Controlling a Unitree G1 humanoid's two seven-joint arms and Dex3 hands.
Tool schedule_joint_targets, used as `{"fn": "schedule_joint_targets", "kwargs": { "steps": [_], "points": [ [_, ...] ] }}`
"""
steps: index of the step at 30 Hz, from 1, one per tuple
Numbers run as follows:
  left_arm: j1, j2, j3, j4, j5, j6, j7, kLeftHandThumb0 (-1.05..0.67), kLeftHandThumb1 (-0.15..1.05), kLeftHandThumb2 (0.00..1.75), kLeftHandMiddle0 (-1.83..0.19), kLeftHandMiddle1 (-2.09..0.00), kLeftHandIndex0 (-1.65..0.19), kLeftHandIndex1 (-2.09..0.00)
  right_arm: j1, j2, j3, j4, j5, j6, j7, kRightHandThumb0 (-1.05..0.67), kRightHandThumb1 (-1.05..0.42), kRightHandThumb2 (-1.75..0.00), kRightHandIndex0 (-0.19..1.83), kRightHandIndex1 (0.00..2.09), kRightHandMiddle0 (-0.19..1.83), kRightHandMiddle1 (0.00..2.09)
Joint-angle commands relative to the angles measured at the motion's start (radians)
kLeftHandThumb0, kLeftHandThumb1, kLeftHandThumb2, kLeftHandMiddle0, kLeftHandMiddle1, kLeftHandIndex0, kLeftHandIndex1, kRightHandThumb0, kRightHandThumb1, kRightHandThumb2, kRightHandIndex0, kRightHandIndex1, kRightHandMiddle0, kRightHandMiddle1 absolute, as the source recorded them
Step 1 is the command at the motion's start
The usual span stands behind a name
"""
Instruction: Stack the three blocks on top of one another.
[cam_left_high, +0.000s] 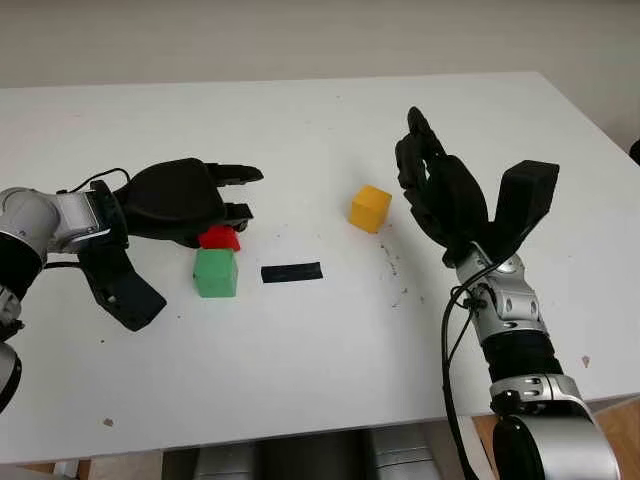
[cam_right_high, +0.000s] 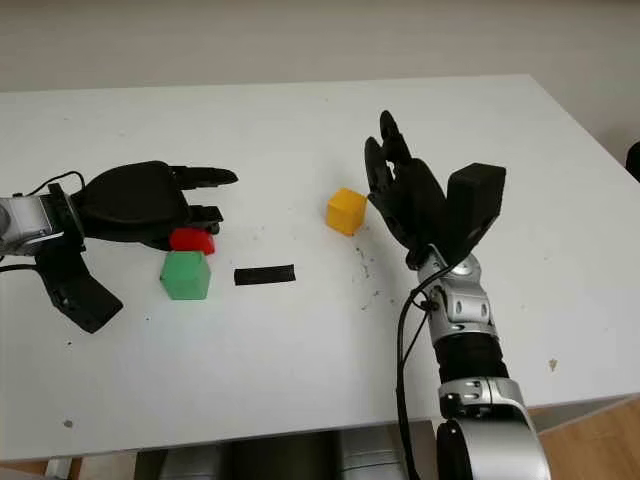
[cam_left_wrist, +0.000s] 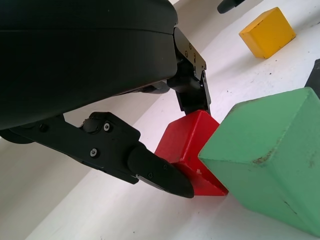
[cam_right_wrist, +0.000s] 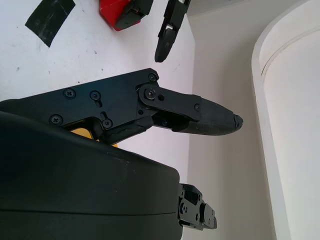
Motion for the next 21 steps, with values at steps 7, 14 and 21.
{"fn": "schedule_joint_targets", "kwargs": {
  "steps": [7,14,21],
  "points": [
    [-0.003,0.009,0.098,-0.020,-0.209,-0.034,-0.189,-0.29,0.91,0.06,-0.27,-0.10,-0.47,-1.19,-0.001,-0.006,-0.003,-0.010,-0.002,0.002,-0.003,-0.68,-1.05,-0.60,-0.19,0.00,-0.19,0.00],
    [-0.008,0.022,0.215,-0.091,-0.366,0.019,-0.397,-0.35,0.95,0.06,-0.26,-0.08,-0.43,-1.26,-0.002,0.003,0.000,0.001,0.000,-0.012,-0.003,-0.68,-1.05,-0.61,-0.19,0.00,-0.19,0.00],
    [-0.058,0.005,0.279,-0.145,-0.433,0.063,-0.558,-0.35,0.91,0.05,-0.24,-0.05,-0.49,-1.20,-0.001,0.013,-0.001,0.000,0.003,-0.018,-0.007,-0.66,-1.05,-0.61,-0.19,0.00,-0.19,0.00]
  ]
}}
